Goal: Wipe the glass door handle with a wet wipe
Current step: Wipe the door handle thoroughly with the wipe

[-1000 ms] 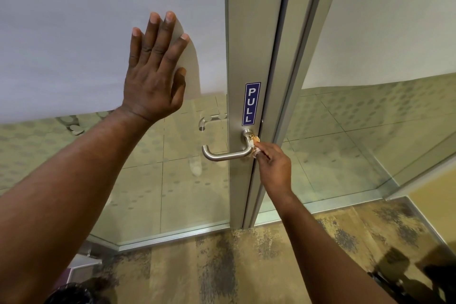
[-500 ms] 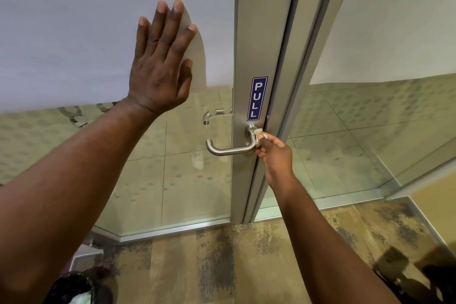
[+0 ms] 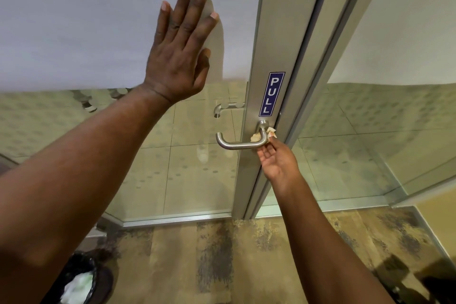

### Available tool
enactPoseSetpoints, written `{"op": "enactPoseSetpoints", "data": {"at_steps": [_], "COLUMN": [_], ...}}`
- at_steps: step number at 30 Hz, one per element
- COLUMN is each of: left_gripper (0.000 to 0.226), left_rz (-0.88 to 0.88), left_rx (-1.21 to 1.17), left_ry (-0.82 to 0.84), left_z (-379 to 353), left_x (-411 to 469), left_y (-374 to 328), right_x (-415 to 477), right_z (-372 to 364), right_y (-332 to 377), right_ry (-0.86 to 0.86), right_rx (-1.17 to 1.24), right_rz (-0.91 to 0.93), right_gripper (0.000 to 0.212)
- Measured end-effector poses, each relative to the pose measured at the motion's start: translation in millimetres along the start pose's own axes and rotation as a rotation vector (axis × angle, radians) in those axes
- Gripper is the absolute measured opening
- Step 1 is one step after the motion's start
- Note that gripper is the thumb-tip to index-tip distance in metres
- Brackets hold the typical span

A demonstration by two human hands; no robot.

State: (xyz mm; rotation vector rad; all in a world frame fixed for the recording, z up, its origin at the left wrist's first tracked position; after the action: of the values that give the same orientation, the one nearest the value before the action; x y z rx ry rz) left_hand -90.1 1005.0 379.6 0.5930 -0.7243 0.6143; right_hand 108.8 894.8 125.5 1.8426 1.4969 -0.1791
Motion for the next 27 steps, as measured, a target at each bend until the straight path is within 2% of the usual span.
{"op": "enactPoseSetpoints", "data": {"at_steps": [3, 5, 7, 9, 12, 14, 16, 19, 23, 27], "left_gripper": [0.065, 0.065, 0.065, 0.065, 0.065, 0.065, 0.065, 0.065, 0.063, 0.062], "left_rz": [0.003, -0.002, -0.006, -0.008, -0.004, -0.004, -0.003, 0.001, -0.004, 0.002], "left_rx": [0.007, 0.002, 0.000, -0.002, -0.003, -0.006, -0.009, -0.007, -0.001, 0.004], "left_ry": [0.004, 0.000, -0.005, -0.006, -0.010, -0.012, -0.012, -0.007, -0.012, -0.014], "left_z": [-1.0, -0.8, -0.5, -0.6, -0.2, -0.1, 0.2, -0.2, -0.2, -1.6], "left_x": [0.1, -0.2, 0.0, -0.1, 0.1, 0.2, 0.5, 0.0, 0.3, 0.0], "left_y": [0.0, -0.1, -0.3, -1.0, -0.9, -1.1, -1.0, -1.1, -0.9, -0.8], "right_x": [0.4, -2.1, -6.7, -14.2, -23.1, -23.3, -23.6, -24.3, -11.2, 2.4], "right_z": [-4.6, -6.9, -11.8, -20.4, -34.9, -36.0, -33.9, -28.2, -15.5, -4.3], "right_y": [4.3, 9.4, 18.1, 25.1, 22.0, 16.4, 18.2, 21.4, 19.4, 11.4], "right_ry": [-0.072, -0.118, -0.151, -0.147, 0.007, 0.073, 0.062, -0.004, -0.148, -0.200], "right_rx": [-0.006, -0.098, -0.331, -0.677, -1.178, -1.321, -1.276, -1.024, -0.620, -0.257], "right_rz": [0.087, 0.244, 0.449, 0.660, 0.950, 1.010, 1.006, 0.938, 0.700, 0.475], "right_gripper": [0.018, 0.018, 0.016, 0.016, 0.017, 0.019, 0.019, 0.025, 0.018, 0.012]}}
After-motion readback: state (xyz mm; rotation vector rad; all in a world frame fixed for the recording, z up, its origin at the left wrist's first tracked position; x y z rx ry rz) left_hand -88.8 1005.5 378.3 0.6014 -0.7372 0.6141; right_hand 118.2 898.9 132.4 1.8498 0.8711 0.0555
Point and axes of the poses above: each hand's wrist, its own x-axis towards the middle knuckle, its own z-axis out of the back of the hand, y = z × x, the point moved 6 cm from there along x, towards the middle knuckle, and after that the axes turned 8 degrees about y, right-handed, at the moved point
